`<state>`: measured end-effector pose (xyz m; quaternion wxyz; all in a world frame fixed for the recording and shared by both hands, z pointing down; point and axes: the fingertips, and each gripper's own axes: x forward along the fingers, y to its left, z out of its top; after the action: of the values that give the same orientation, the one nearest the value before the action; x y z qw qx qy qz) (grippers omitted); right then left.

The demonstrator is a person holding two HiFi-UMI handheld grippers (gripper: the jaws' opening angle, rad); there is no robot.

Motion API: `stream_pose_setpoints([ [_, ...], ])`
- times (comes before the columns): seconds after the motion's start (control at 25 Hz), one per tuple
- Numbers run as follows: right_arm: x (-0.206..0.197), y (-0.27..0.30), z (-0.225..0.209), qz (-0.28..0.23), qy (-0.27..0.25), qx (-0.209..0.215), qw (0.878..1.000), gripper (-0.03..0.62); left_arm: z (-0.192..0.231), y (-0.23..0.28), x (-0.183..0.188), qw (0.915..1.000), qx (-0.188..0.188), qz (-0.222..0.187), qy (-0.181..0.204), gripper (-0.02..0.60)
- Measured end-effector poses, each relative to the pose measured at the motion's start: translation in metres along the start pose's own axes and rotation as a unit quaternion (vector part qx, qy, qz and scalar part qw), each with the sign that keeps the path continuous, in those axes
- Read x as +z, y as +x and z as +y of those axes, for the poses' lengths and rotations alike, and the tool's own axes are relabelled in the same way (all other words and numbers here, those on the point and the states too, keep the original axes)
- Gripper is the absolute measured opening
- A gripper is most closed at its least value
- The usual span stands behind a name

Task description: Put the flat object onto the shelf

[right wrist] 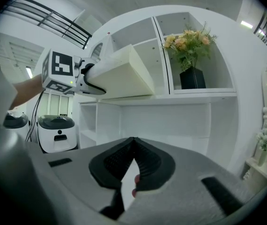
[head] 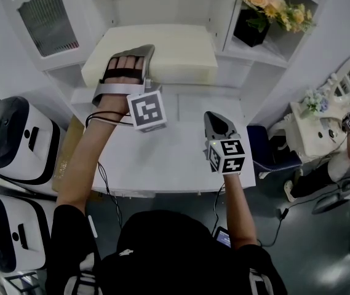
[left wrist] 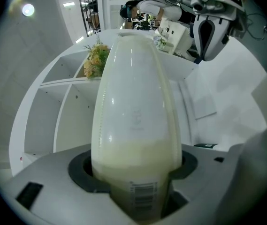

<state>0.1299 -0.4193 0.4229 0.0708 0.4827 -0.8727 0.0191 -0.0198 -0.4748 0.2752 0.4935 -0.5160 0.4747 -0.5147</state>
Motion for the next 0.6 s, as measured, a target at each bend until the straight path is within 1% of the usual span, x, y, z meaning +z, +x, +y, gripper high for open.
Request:
stream_pose_setpoints([
  [0.16, -0.004, 0.005, 0.000, 0.006, 0.001, 0.000, 1.000, 0.000, -0.006, 0.011, -0.008, 0.9998, -0.016, 0.016, 0.003, 0.307],
  [0.6, -0.008, 0.010, -0.003, 0.017, -0.001, -0.009, 1.000, 0.000, -0.010, 0.042, -0.011, 0.9994, -0.032, 0.017, 0.001, 0.310],
])
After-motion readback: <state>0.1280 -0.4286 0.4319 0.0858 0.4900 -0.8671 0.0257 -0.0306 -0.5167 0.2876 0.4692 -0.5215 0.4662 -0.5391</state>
